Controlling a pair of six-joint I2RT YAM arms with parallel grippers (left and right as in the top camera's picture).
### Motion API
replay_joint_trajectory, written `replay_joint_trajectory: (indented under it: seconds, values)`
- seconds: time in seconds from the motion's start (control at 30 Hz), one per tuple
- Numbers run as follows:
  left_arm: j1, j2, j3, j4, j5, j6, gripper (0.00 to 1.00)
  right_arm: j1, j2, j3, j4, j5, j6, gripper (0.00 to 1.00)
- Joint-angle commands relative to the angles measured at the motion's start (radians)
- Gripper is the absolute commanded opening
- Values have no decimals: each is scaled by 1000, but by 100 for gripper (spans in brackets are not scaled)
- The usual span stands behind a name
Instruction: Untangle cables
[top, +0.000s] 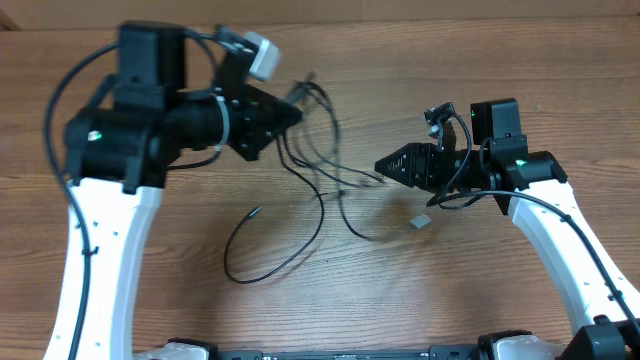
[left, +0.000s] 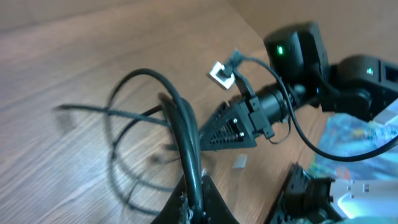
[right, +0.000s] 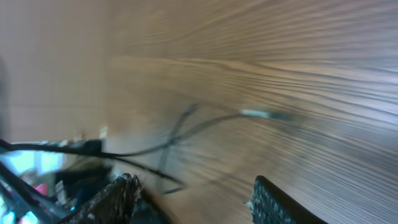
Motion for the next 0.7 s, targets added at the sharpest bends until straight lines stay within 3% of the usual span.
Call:
replay_joint_trajectory:
  seconds: [0.0, 0.3, 0.67]
  values:
    - [-67, 26, 23, 3, -45, 30, 4, 18, 0, 1, 17, -134, -23, 58]
    - [-199, 77, 23, 3, -119, 29, 4, 111, -1, 1, 122, -134, -22, 60]
    - [-216, 77, 23, 6, -115, 26, 4, 151, -1, 1, 203, -130, 27, 60]
